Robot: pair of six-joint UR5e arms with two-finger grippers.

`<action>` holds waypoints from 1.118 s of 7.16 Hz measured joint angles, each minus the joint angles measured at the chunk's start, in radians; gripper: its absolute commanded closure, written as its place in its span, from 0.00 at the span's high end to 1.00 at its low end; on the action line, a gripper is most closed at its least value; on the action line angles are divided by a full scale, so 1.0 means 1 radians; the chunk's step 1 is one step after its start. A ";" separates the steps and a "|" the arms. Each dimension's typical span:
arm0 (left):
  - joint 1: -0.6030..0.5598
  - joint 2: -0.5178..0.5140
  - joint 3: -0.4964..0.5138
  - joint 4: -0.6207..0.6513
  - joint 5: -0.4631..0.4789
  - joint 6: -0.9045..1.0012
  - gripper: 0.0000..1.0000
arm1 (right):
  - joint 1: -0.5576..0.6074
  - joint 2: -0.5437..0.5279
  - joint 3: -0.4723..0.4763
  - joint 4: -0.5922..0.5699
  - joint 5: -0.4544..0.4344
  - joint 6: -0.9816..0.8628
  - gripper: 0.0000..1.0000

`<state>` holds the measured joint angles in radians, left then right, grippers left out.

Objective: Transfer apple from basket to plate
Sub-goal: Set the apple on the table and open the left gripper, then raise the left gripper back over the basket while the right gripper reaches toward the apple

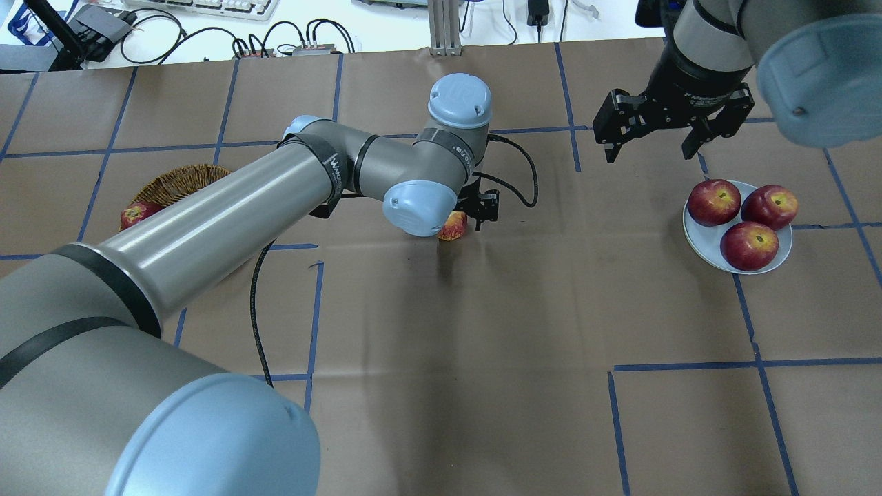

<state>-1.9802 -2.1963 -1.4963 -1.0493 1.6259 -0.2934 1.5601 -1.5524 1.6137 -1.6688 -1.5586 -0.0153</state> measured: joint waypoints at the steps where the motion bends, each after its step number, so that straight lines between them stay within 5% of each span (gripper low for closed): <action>1: 0.005 0.009 0.013 -0.004 0.002 0.002 0.98 | 0.000 0.000 0.000 0.000 0.000 0.000 1.00; 4: 0.062 0.124 0.022 -0.083 0.010 0.114 0.98 | 0.000 0.000 -0.001 -0.001 0.000 0.000 1.00; 8: 0.250 0.422 -0.007 -0.390 0.014 0.347 0.98 | 0.018 0.014 -0.026 -0.021 -0.007 0.019 1.00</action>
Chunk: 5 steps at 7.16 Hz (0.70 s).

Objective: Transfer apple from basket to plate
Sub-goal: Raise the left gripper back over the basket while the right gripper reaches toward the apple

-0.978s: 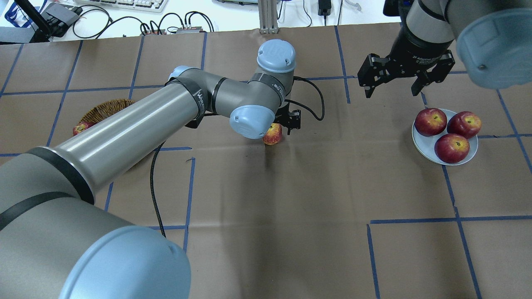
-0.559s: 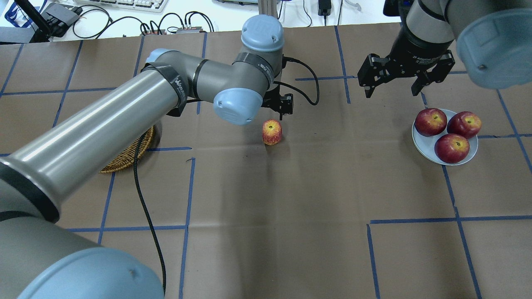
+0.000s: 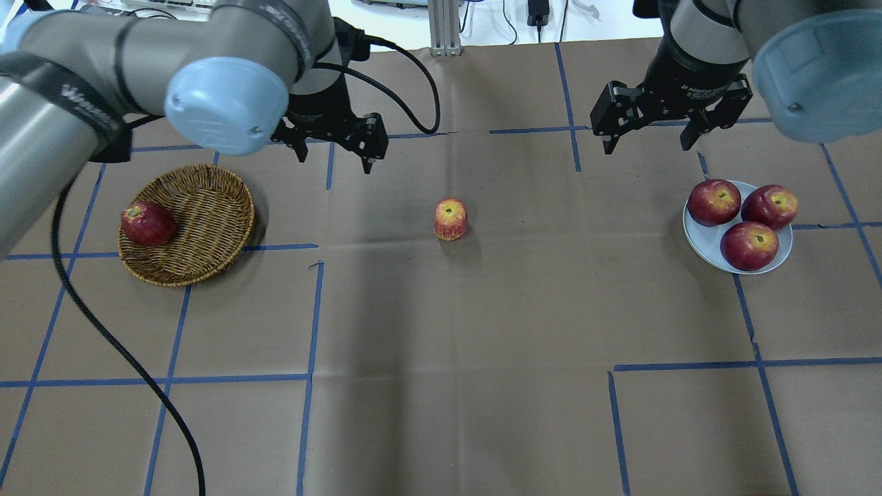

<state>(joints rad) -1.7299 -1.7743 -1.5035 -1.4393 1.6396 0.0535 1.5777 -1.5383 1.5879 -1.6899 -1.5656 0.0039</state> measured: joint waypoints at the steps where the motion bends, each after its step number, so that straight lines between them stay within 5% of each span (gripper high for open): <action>1: 0.044 0.052 -0.004 -0.060 0.001 0.056 0.98 | 0.025 0.023 -0.026 -0.005 0.000 0.028 1.00; 5: 0.145 0.216 -0.134 -0.135 0.001 0.165 0.98 | 0.277 0.275 -0.142 -0.175 -0.004 0.282 1.00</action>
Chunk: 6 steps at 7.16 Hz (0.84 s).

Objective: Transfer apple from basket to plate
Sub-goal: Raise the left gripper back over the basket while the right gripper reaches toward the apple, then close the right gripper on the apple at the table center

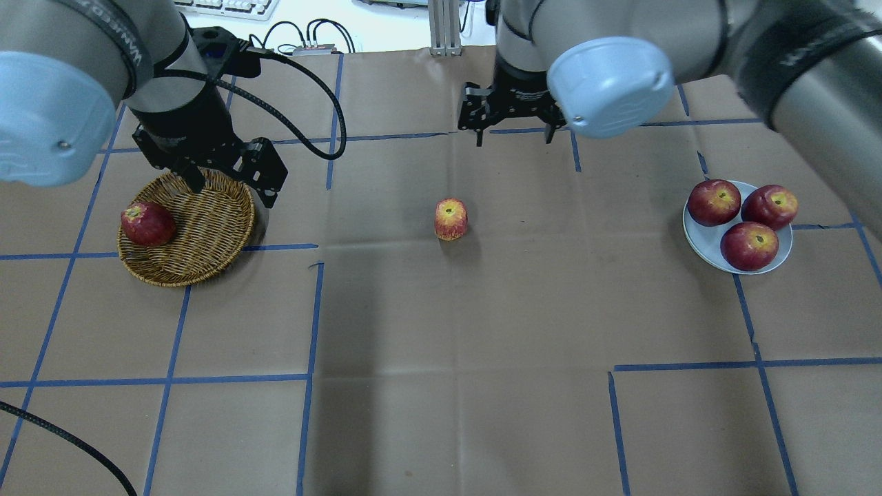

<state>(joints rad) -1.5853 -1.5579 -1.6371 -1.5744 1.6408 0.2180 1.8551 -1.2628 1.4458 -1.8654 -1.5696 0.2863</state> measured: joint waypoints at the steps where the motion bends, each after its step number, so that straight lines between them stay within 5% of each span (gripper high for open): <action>1: 0.003 0.020 -0.030 0.016 0.000 0.008 0.98 | 0.042 0.068 -0.004 -0.075 -0.001 0.058 1.00; 6: 0.005 0.017 -0.058 0.055 -0.003 0.012 0.98 | 0.115 0.273 0.100 -0.393 -0.076 0.123 1.00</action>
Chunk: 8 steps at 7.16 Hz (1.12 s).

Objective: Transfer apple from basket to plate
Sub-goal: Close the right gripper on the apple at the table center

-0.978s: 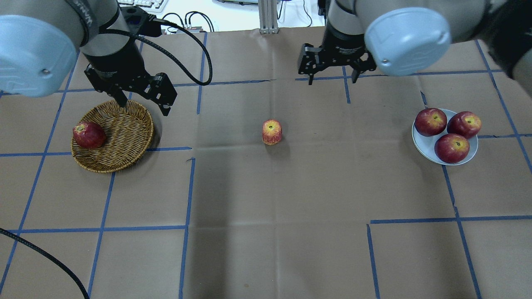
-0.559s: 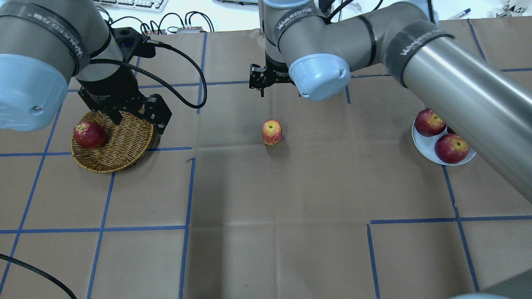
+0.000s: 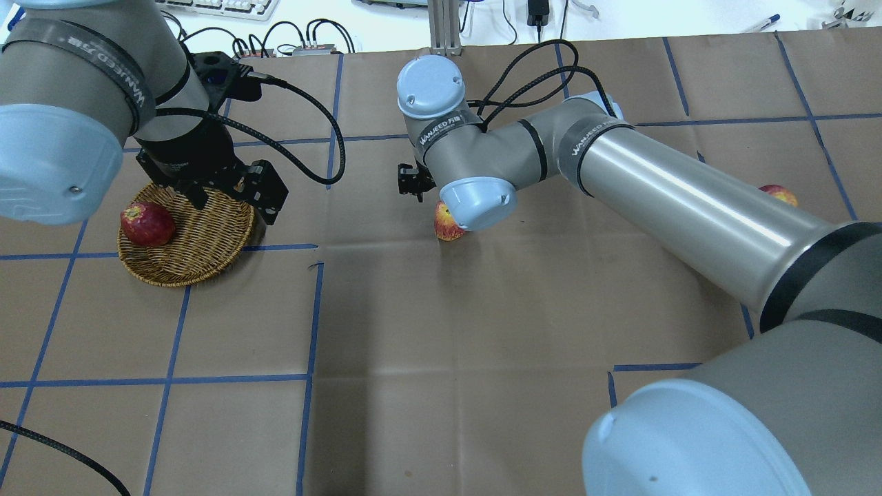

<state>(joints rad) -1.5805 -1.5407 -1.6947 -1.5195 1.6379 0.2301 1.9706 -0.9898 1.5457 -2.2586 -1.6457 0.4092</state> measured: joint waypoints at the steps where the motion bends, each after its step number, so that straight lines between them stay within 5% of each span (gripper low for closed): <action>1: 0.000 0.000 0.000 0.001 0.000 0.000 0.98 | -0.002 0.007 0.031 -0.040 0.002 0.001 1.00; 4: 0.000 -0.001 0.000 0.001 0.000 0.000 0.98 | -0.002 0.019 0.062 -0.061 0.007 0.004 0.58; 8: 0.001 0.000 0.000 0.001 0.001 0.005 0.98 | -0.015 -0.024 0.053 -0.052 0.005 0.005 0.58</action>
<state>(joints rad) -1.5795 -1.5412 -1.6950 -1.5186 1.6393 0.2353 1.9553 -1.0133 1.5992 -2.3107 -1.6408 0.4142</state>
